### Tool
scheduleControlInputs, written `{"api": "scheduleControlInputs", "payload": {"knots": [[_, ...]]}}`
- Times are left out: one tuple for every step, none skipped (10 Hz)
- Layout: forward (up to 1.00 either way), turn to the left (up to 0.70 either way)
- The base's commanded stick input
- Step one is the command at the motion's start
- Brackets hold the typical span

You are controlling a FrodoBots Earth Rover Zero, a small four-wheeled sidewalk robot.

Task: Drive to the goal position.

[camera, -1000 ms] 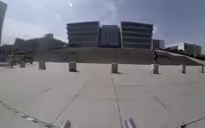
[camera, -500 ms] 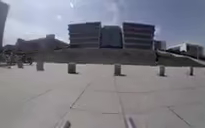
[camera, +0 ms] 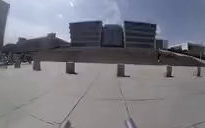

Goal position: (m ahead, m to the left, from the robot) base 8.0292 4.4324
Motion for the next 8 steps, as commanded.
{"api": "scheduleControlInputs", "payload": {"knots": [[0.85, 0.0], [0.85, 0.0], [0.85, 0.0], [0.85, 0.0], [0.85, 0.0], [0.85, 0.0], [0.85, 0.0], [0.85, 0.0]]}}
